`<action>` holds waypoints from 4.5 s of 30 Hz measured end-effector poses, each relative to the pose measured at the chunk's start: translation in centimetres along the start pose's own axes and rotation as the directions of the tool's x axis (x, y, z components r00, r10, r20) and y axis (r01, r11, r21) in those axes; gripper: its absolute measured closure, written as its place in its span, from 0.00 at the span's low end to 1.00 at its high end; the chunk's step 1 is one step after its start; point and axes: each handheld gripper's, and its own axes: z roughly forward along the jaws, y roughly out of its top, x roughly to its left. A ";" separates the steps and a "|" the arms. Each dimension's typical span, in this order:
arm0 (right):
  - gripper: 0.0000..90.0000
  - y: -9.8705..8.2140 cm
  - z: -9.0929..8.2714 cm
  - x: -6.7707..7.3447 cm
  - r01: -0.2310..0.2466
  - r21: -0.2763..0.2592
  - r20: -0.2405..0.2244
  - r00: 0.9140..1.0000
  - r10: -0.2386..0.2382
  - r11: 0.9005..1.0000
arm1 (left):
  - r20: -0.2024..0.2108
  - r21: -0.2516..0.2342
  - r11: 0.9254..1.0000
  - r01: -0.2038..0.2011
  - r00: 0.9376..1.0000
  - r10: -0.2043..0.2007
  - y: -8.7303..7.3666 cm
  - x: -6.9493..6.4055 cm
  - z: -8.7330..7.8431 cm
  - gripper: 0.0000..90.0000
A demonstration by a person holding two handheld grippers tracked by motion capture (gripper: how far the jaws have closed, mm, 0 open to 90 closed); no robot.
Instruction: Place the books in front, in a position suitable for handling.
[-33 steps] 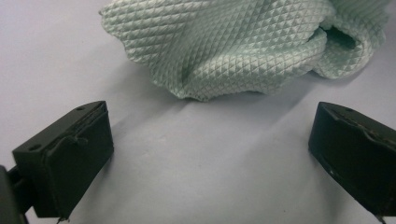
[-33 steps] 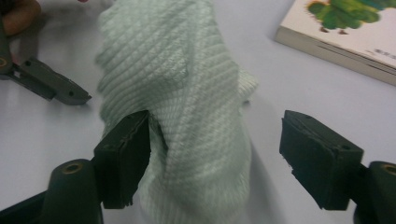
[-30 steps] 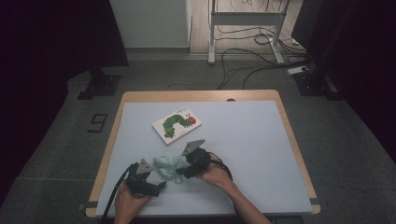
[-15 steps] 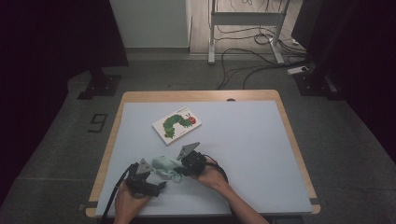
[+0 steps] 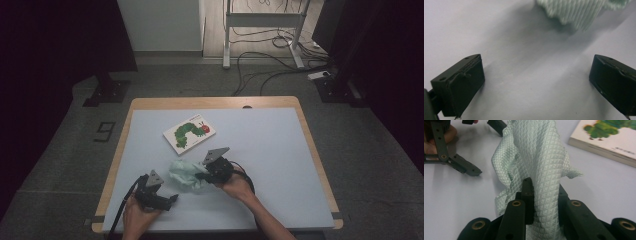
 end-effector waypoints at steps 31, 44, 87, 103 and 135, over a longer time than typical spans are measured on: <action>0.86 -3.4 -10.0 -5.2 -0.121 -0.089 0.206 0.969 0.137 0.989 | 0.001 0.000 1.000 0.002 1.000 -0.002 0.0 0.0 0.0 0.00; 0.87 -6.3 -15.6 -8.1 -0.191 -0.134 0.343 0.911 0.227 0.972 | 0.002 0.000 1.000 0.002 1.000 -0.002 0.0 0.0 0.0 0.00; 0.62 -16.4 -16.8 -11.6 -0.388 -0.052 0.509 0.782 0.359 0.920 | 0.003 0.001 1.000 0.003 1.000 -0.003 0.1 0.1 0.0 0.00; 0.14 -11.7 -18.2 -10.0 -0.274 -0.116 0.476 0.828 0.296 0.955 | 0.032 -0.011 0.999 0.039 0.999 -0.039 0.3 0.5 0.0 0.00; 0.00 -4.7 -7.5 -9.7 -0.140 -0.058 0.335 0.930 0.152 0.988 | 0.010 -0.041 0.999 -0.025 1.000 0.026 7.2 5.6 3.7 0.00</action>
